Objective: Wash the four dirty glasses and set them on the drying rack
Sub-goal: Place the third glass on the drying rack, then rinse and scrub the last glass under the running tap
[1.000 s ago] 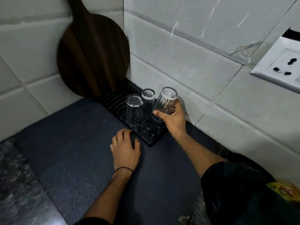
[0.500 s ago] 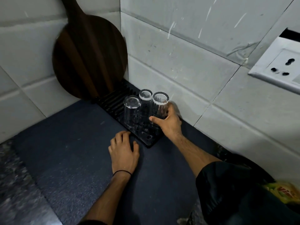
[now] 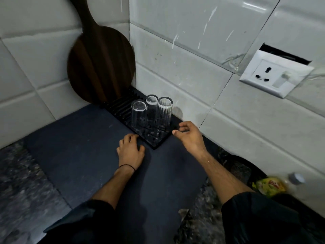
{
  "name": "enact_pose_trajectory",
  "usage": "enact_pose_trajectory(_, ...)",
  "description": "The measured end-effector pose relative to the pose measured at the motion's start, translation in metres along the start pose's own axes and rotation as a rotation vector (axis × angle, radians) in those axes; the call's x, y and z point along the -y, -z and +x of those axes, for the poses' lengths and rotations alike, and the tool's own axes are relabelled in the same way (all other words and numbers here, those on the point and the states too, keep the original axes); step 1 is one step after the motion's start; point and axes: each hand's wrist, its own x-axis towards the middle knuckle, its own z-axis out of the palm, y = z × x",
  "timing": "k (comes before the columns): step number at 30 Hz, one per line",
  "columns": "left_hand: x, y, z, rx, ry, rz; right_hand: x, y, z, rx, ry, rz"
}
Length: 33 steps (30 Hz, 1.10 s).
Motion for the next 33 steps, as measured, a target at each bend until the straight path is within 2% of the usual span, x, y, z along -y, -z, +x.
enact_pose_trajectory(5, -0.019, 0.006, -0.043, 0.016, -0.032, -0.076, 0.0, 0.046, -0.063, -0.046, 0.097, -0.009)
enact_pose_trajectory(10, -0.047, -0.017, -0.101, 0.165, -0.217, -0.255, -0.032, 0.097, -0.129, -0.257, 0.201, -0.149)
enact_pose_trajectory(13, -0.058, -0.033, -0.134, 0.251, -0.344, -0.237, -0.058, 0.117, -0.167, -0.391, 0.24, -0.312)
enact_pose_trajectory(15, -0.059, -0.043, -0.151, 0.283, -0.396, -0.139, -0.072, 0.122, -0.189, -0.363, 0.126, -0.415)
enact_pose_trajectory(17, -0.057, -0.051, -0.163, 0.307, -0.447, -0.007, -0.083, 0.121, -0.209, -0.26, -0.049, -0.563)
enact_pose_trajectory(19, -0.052, -0.056, -0.169, 0.318, -0.491, 0.09, -0.092, 0.117, -0.219, -0.189, -0.105, -0.622)
enact_pose_trajectory(23, -0.046, -0.054, -0.173, 0.358, -0.523, 0.131, -0.104, 0.109, -0.22, -0.191, -0.066, -0.399)
enact_pose_trajectory(27, -0.047, -0.05, -0.17, 0.414, -0.559, 0.176, -0.114, 0.108, -0.221, -0.232, 0.045, -0.369)
enact_pose_trajectory(33, -0.071, -0.048, -0.18, 0.325, -0.598, 0.134, -0.132, 0.149, -0.246, -0.065, 0.093, -0.298)
